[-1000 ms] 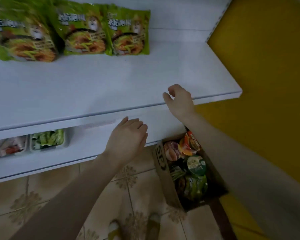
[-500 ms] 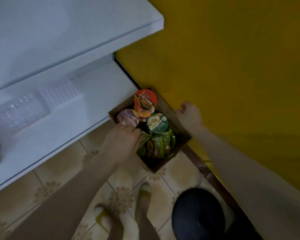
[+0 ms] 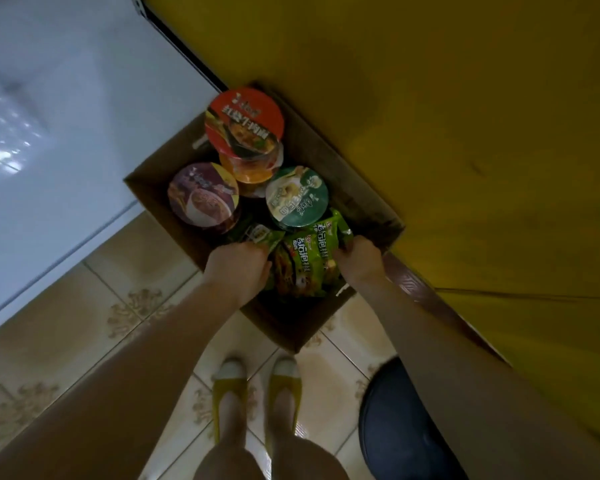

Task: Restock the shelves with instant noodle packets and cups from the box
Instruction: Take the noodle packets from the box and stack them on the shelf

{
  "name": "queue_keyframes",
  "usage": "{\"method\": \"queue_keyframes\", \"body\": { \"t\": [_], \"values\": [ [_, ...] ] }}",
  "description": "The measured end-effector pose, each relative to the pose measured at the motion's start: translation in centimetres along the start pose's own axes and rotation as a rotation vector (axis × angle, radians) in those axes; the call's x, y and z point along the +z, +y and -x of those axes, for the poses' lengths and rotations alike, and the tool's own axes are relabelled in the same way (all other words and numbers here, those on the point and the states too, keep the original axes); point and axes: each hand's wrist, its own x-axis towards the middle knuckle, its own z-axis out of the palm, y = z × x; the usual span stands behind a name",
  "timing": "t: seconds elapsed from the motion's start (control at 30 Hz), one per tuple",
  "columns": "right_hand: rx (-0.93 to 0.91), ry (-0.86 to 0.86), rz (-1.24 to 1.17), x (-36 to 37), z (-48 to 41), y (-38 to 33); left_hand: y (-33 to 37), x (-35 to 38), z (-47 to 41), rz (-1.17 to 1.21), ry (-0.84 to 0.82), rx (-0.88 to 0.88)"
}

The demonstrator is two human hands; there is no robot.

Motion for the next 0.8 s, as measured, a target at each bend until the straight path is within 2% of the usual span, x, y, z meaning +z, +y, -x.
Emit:
{"method": "queue_keyframes", "body": {
  "t": [0.17, 0.27, 0.43, 0.6, 0.8],
  "values": [
    [0.079, -0.093, -0.054, 6.3, -5.7, 2.2, -0.4, 7.7, -6.2, -0.091, -0.173, -0.04],
    [0.087, -0.13, 0.018, 8.5, -8.3, 2.7, -0.4, 11.2, -9.6, -0.087, -0.285, -0.093],
    [0.034, -0.133, 0.123, 9.8, -10.9, 2.9, -1.0, 16.3, -13.9, -0.027, -0.364, -0.252],
    [-0.035, -0.146, 0.193, 10.0, -12.1, 3.0, -1.2, 18.8, -15.5, -0.208, -0.33, -0.272],
    [-0.056, -0.121, 0.183, 9.7, -10.6, 3.0, -1.7, 16.9, -14.2, -0.224, -0.335, -0.232]
  ]
}}
